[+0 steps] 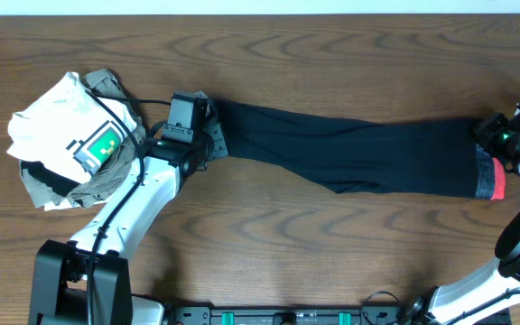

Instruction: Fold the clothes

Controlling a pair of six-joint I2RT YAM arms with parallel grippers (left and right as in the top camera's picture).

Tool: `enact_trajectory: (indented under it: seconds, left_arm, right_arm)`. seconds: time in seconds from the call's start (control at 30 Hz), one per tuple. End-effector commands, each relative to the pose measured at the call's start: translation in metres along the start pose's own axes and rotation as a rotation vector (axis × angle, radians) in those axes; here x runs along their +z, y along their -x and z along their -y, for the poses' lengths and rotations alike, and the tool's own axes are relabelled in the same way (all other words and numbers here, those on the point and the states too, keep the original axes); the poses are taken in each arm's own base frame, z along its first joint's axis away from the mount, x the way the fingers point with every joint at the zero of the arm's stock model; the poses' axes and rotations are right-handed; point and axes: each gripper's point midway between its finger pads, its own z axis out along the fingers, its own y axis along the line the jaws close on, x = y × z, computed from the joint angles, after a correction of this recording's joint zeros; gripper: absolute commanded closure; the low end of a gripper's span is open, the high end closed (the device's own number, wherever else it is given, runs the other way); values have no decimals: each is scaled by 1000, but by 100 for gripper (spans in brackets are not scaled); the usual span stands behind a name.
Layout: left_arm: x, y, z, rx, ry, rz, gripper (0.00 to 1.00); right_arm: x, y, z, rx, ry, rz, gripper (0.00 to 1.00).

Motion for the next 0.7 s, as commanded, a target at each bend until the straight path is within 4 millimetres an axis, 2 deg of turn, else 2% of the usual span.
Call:
enact_trajectory:
  seconds: [0.0,0.17,0.3,0.33,0.57,0.67]
  left_arm:
    - [1,2,2,13,-3,-1,53]
    - [1,8,-1,13,16,27,48]
    - [0,13,-9,-1,34,40,38]
    - [0,14,-12,-7,39,40,34]
    - [-2,31,-40,-76,67,75,21]
    - [2,39,-39,-15,24,87,16]
  right_arm:
    - [1,-14,1,38,-13,-51,84]
    - [-6,-46,13,78,-60,-182,82]
    - [-14,-66,29,91,-116,-263,80]
    - [-16,-69,34,91,-141,-276,80]
    - [-26,-85,57,62,-264,-339,73]
    - [-27,-89,57,64,-267,-353,73]
